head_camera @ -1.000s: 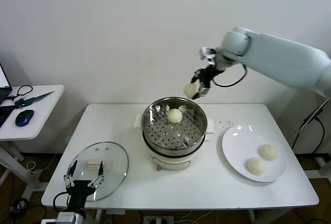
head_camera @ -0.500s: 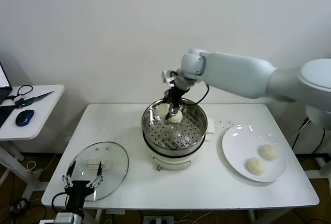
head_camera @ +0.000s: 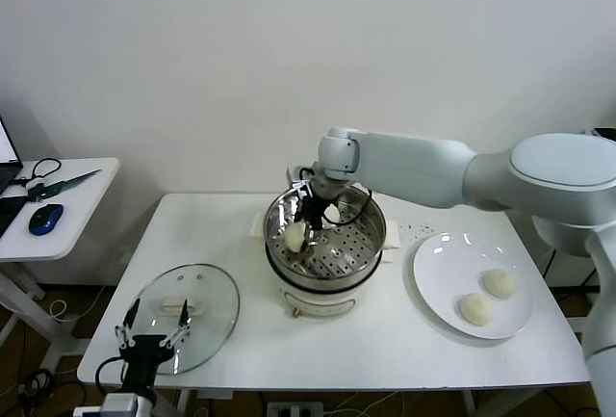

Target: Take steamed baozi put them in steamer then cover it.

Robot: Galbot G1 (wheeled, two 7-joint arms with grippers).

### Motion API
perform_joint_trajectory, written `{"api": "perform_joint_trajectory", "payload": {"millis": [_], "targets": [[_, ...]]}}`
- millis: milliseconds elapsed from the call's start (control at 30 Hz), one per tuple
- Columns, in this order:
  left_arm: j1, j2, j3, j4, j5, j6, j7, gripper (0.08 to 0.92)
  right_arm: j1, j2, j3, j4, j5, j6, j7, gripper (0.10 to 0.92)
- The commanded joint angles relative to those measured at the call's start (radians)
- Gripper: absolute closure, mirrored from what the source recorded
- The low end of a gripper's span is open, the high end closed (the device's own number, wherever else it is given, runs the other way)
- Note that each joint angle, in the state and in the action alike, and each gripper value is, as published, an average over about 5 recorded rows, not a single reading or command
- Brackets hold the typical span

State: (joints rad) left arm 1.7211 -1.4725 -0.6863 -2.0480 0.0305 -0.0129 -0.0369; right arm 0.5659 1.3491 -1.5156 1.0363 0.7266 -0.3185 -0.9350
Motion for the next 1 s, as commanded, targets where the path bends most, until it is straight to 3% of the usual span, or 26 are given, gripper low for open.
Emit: {"api": "perform_joint_trajectory", "payload": {"millis": [33, 167, 400, 667, 1000], "targets": [[0.001, -0.005, 0.001, -0.004, 0.001, 0.002, -0.002, 0.177, -0.021, 0.015, -0.004, -0.001, -0.03, -0.005, 0.001, 0.265], [0.002, -0.007, 0.0, -0.008, 0.001, 0.003, -0.002, 0.177, -0.01, -0.002, 0.009, 0.004, -0.036, -0.005, -0.008, 0.21], [0.003, -0.005, -0.003, -0.006, 0.002, 0.004, -0.002, 0.177, 0.067, -0.116, 0.036, 0.067, -0.046, 0.016, -0.058, 0.203], [-0.001, -0.004, -0.006, -0.009, 0.005, 0.01, -0.003, 0.177, 0.227, -0.376, 0.006, 0.219, -0.077, 0.063, -0.139, 0.203], [-0.013, -0.011, 0.001, -0.011, 0.016, 0.022, -0.004, 0.177, 0.18, -0.713, 0.037, 0.351, -0.275, 0.085, -0.161, 0.203]]}}
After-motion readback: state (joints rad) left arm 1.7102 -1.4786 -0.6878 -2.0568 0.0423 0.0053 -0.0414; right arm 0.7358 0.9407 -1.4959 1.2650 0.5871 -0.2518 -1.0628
